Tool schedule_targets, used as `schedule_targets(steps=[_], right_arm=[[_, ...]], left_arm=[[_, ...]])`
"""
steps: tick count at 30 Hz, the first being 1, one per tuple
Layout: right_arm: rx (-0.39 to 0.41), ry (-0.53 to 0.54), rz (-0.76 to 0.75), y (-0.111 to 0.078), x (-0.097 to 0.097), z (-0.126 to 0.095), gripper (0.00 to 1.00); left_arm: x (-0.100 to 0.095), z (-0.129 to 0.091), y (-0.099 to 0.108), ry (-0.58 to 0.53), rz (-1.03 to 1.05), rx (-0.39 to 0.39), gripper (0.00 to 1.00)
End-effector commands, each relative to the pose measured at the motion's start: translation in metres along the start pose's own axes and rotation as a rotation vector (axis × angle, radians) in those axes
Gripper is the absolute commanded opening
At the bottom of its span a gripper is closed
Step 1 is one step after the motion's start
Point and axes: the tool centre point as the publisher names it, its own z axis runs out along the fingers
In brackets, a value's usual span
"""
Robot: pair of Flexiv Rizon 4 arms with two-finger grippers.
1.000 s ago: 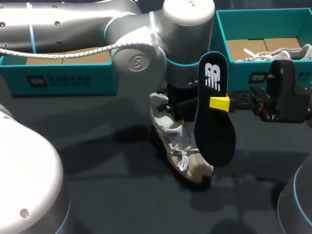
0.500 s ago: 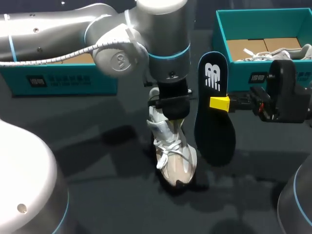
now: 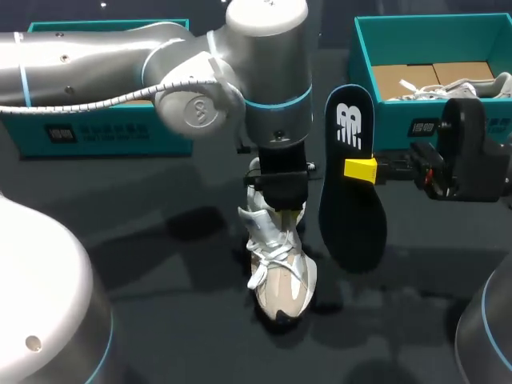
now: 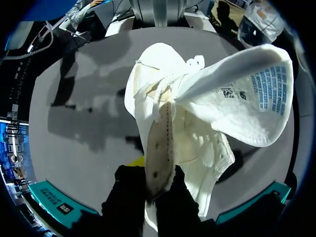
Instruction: Take the shoe out of the shoebox, open the shoe tongue, remove and reinsert the insole, then place the shoe into the shoebox
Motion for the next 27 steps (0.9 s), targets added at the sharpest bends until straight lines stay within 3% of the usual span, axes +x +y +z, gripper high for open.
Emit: schedule_targets(steps=[1,19,27], right_arm=[[0.000,-0.002,0.000,-0.001,0.000,0.001,0.00],[0.000,-0.002,0.000,-0.001,0.000,0.001,0.00],[0.000,-0.002,0.000,-0.001,0.000,0.001,0.00]], left_arm=[[-0.005,0.010,0.001,0.009,0.009,0.012,0.00],[-0.014,0.042,0.009,0.078,0.019,0.032,0.00],[-0.024,0.045,0.014,0.074,0.034,0.017,0.00]])
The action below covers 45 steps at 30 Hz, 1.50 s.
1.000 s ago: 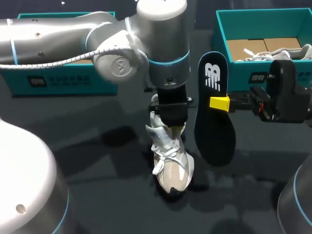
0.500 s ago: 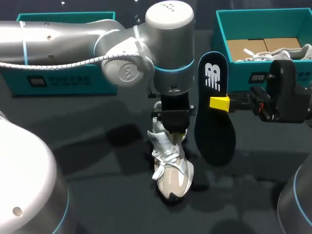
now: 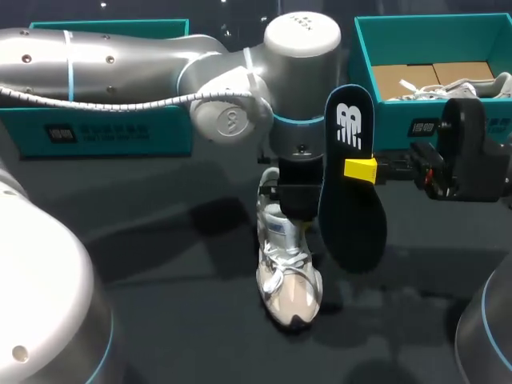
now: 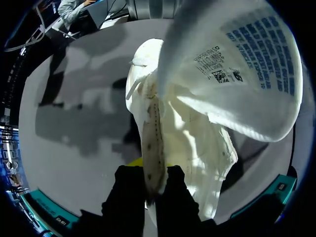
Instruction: Take the shoe out of the shoebox, open the shoe tongue, remove and reinsert the insole, then place the shoe into the shoebox
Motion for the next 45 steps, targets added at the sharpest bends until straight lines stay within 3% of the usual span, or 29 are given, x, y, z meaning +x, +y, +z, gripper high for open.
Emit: schedule_targets(steps=[1,3,5,8,10,11,17,20,33,37,39,42,45], right_arm=[[0.000,-0.002,0.000,-0.001,0.000,0.001,0.00],[0.000,-0.002,0.000,-0.001,0.000,0.001,0.00],[0.000,-0.002,0.000,-0.001,0.000,0.001,0.00],[0.000,-0.002,0.000,-0.001,0.000,0.001,0.00],[0.000,-0.002,0.000,-0.001,0.000,0.001,0.00],[0.000,-0.002,0.000,-0.001,0.000,0.001,0.00],[0.000,-0.002,0.000,-0.001,0.000,0.001,0.00],[0.000,-0.002,0.000,-0.001,0.000,0.001,0.00],[0.000,-0.002,0.000,-0.001,0.000,0.001,0.00],[0.000,-0.002,0.000,-0.001,0.000,0.001,0.00],[0.000,-0.002,0.000,-0.001,0.000,0.001,0.00],[0.000,-0.002,0.000,-0.001,0.000,0.001,0.00],[0.000,-0.002,0.000,-0.001,0.000,0.001,0.00]], left_arm=[[-0.008,0.002,0.002,0.005,0.012,-0.006,0.02],[-0.011,0.003,0.001,0.004,0.021,-0.013,0.12],[-0.013,0.003,0.001,0.004,0.025,-0.020,0.33],[-0.014,0.002,0.001,-0.001,0.022,-0.030,0.56],[-0.014,-0.002,0.002,-0.016,0.014,-0.041,0.89],[-0.013,-0.005,0.003,-0.027,0.009,-0.040,0.98],[-0.007,-0.043,0.009,-0.166,-0.032,-0.101,1.00],[-0.008,-0.071,0.011,-0.256,-0.056,-0.229,1.00],[-0.008,-0.071,0.011,-0.256,-0.056,-0.229,1.00],[-0.003,-0.084,0.027,-0.468,-0.002,-0.194,1.00],[-0.007,-0.097,0.033,-0.510,-0.005,-0.250,1.00],[-0.015,-0.132,0.039,-0.691,0.062,-0.291,1.00],[-0.015,-0.132,0.039,-0.691,0.062,-0.291,1.00]])
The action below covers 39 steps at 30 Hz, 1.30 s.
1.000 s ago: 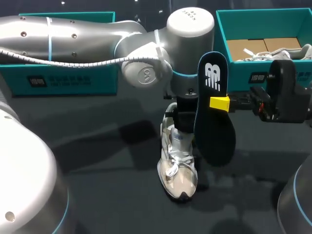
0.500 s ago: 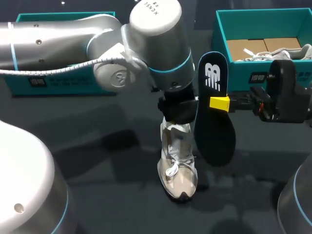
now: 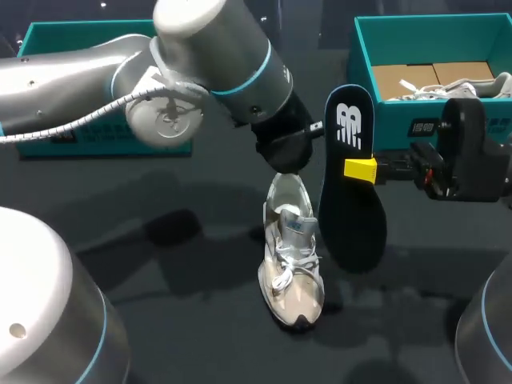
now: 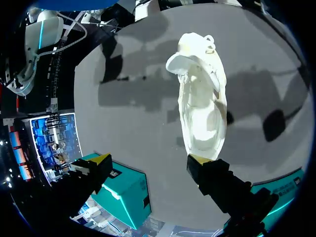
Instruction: Take the shoe out of the shoebox, open the shoe tongue, remove and reinsert the insole, then place the shoe into the shoebox
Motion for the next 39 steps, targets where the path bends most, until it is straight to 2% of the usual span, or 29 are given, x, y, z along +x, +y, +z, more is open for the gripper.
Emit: schedule_targets(steps=[1,9,11,16,20,24,25,34,39], right_arm=[[0.000,-0.002,0.000,-0.001,0.000,0.001,0.00],[0.000,-0.002,0.000,-0.001,0.000,0.001,0.00],[0.000,-0.002,0.000,-0.001,0.000,0.001,0.00],[0.000,-0.002,0.000,-0.001,0.000,0.001,0.00],[0.000,-0.002,0.000,-0.001,0.000,0.001,0.00],[0.000,-0.002,0.000,-0.001,0.000,0.001,0.00],[0.000,-0.002,0.000,-0.001,0.000,0.001,0.00],[0.000,-0.002,0.000,-0.001,0.000,0.001,0.00],[0.000,-0.002,0.000,-0.001,0.000,0.001,0.00]], left_arm=[[0.014,-0.013,-0.004,-0.201,0.031,-0.030,1.00],[0.014,-0.013,-0.004,-0.201,0.031,-0.030,1.00],[0.012,-0.012,-0.005,-0.279,0.036,0.017,1.00],[0.001,-0.022,-0.001,-0.420,0.032,0.005,1.00],[-0.007,-0.033,0.005,-0.486,0.008,-0.019,1.00],[-0.018,-0.050,0.006,-0.607,-0.036,-0.023,1.00],[-0.020,-0.056,0.005,-0.612,-0.031,-0.034,1.00],[-0.020,-0.056,0.005,-0.612,-0.031,-0.034,1.00],[-0.024,-0.070,0.009,-0.693,-0.056,-0.068,1.00]])
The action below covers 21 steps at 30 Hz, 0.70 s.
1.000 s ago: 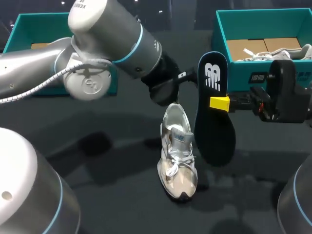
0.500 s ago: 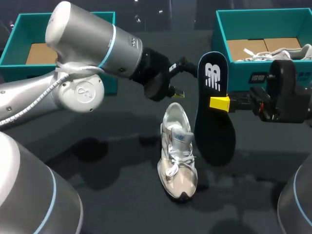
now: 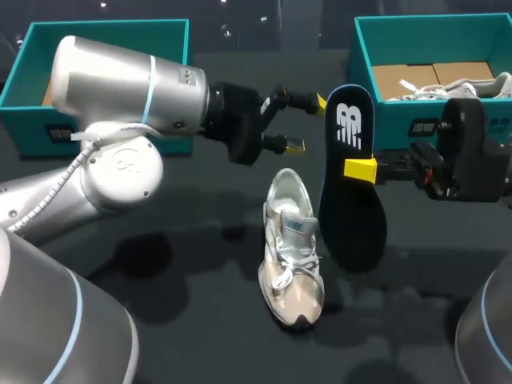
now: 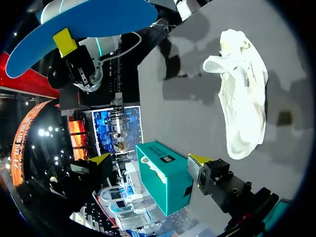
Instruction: Take the shoe out of the shoebox, open the shoe tongue, remove and reinsert the insole, then place the shoe into the shoebox
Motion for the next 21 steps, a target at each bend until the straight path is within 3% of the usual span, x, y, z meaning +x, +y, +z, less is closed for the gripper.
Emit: schedule_targets(steps=[1,7,14,17,21], right_arm=[[0.000,-0.002,0.000,-0.001,0.000,0.001,0.00],[0.004,-0.001,0.024,0.004,-0.008,0.000,0.00],[-0.023,-0.018,0.145,0.019,-0.060,-0.011,0.00],[-0.088,-0.098,0.201,0.024,-0.088,-0.021,0.00],[-0.088,-0.098,0.201,0.024,-0.088,-0.021,0.00]], left_arm=[[-0.004,-0.006,-0.002,-0.088,0.003,-0.011,1.00],[-0.014,-0.020,-0.002,-0.129,-0.002,-0.028,1.00],[-0.023,-0.037,-0.001,-0.206,-0.011,-0.022,1.00],[-0.025,-0.039,0.000,-0.219,-0.017,-0.018,1.00],[-0.025,-0.039,0.000,-0.219,-0.017,-0.018,1.00]])
